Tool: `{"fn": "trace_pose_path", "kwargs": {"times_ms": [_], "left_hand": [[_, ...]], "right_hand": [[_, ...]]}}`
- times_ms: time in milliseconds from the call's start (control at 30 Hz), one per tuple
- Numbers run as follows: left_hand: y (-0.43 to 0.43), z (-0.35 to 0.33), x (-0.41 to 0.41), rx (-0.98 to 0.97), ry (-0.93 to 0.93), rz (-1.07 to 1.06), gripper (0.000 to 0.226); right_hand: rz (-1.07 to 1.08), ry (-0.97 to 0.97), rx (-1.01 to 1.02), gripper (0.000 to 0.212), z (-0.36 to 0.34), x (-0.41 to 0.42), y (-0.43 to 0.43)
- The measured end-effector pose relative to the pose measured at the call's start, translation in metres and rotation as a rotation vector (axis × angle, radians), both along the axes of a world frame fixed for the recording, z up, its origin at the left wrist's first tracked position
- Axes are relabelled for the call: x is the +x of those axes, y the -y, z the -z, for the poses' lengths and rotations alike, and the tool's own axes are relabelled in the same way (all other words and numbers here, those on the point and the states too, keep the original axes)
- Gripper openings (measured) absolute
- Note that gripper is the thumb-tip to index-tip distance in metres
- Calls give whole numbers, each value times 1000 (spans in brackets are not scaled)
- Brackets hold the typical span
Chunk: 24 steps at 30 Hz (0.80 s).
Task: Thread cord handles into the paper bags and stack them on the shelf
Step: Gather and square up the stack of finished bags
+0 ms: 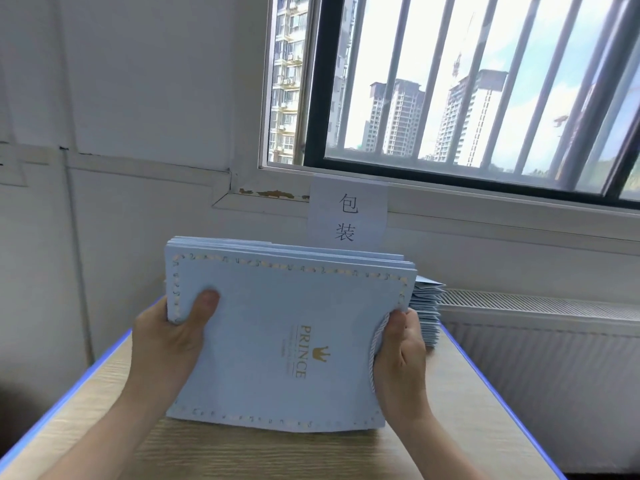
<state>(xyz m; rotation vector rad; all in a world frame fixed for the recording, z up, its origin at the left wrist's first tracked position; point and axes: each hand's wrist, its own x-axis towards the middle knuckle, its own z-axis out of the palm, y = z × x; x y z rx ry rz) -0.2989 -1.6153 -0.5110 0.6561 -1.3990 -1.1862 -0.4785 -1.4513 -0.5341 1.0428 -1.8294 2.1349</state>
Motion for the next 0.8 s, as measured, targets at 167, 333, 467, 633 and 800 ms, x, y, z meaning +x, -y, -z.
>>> {"fn": "trace_pose_path", "kwargs": {"times_ms": [167, 333, 467, 633, 800], "left_hand": [[-5, -2, 5, -11, 13, 74, 23], [5, 1, 25, 84, 102, 407, 94], [3, 2, 34, 154, 142, 507, 109], [-6, 6, 46, 192, 144, 565, 92], [0, -17, 45, 329, 196, 714, 86]], "right_hand": [[53, -34, 25, 67, 1, 0, 1], [19, 84, 103, 68, -12, 6, -11], [-47, 185, 247, 86, -13, 1, -18], [-325, 384, 386, 79, -26, 11, -33], [-552, 343, 467, 54, -45, 5, -66]]}}
